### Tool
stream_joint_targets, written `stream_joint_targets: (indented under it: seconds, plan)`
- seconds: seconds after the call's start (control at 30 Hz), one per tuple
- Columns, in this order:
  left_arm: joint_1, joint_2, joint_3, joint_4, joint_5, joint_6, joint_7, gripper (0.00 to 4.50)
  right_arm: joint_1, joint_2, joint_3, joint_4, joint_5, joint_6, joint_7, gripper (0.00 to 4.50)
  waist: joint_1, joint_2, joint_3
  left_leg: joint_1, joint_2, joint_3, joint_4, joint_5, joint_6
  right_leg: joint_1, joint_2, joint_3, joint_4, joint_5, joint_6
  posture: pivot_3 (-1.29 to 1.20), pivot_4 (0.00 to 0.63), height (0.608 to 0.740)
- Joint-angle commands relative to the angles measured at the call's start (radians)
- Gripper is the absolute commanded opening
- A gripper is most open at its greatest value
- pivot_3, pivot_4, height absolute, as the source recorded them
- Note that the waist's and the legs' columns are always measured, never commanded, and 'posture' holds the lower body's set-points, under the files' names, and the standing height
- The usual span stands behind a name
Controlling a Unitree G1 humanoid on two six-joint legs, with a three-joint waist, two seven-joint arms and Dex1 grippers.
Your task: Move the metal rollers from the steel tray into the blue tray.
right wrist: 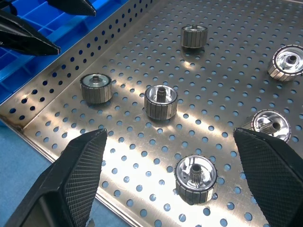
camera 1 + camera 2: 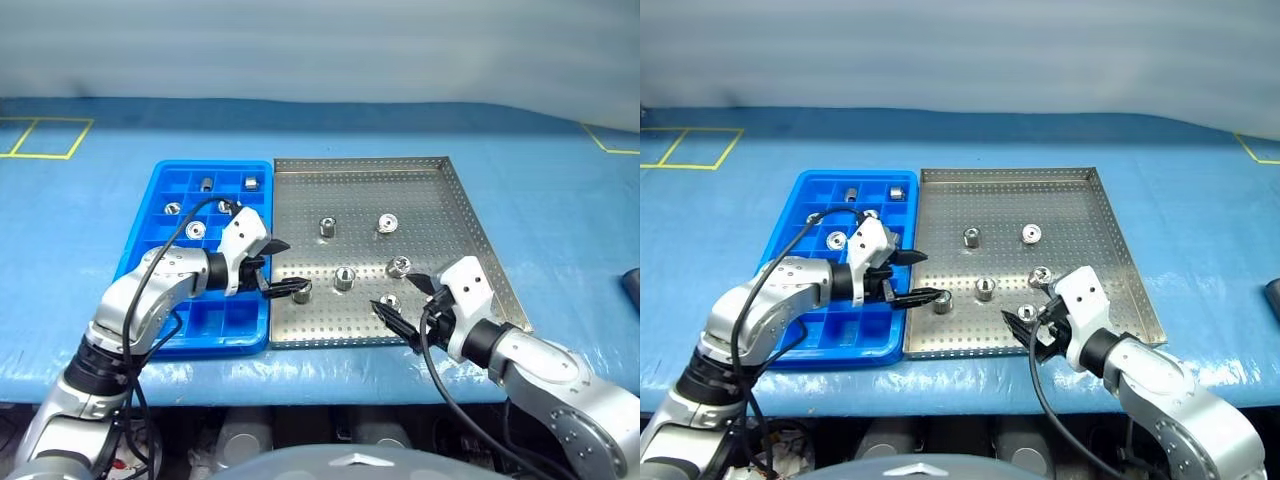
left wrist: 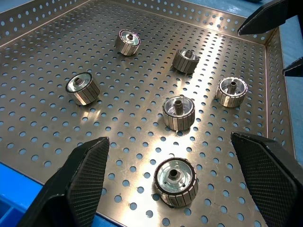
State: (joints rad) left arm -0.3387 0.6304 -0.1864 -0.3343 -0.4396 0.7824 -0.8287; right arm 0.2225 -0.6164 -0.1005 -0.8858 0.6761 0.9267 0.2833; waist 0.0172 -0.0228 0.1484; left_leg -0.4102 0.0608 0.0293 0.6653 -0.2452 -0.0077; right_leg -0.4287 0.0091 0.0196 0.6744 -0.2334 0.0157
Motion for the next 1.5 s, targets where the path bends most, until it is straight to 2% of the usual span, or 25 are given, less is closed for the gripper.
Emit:
stream_joint_targets:
  seconds: [0.03,1.5]
  plan:
    - [-0.003,0.001,0.016,-0.047,-0.012,0.005,0.004,4.46,0.003,-0.008,-0.005,-0.045,0.007,-0.008,0.011,4.50,-0.001,0.000,0.000,0.000,0.000,0.000,0.000,0.000,0.000,0.000,0.000,0.000,0.000,0.000,0.000,0.08,0.150,0.740]
    - [-0.057,0.011,-0.016,-0.003,0.008,0.001,-0.035,4.46,0.006,0.010,-0.005,-0.052,-0.035,-0.023,-0.003,4.50,0.000,0.000,0.000,0.000,0.000,0.000,0.000,0.000,0.000,0.000,0.000,0.000,0.000,-0.001,-0.001,0.05,0.150,0.740]
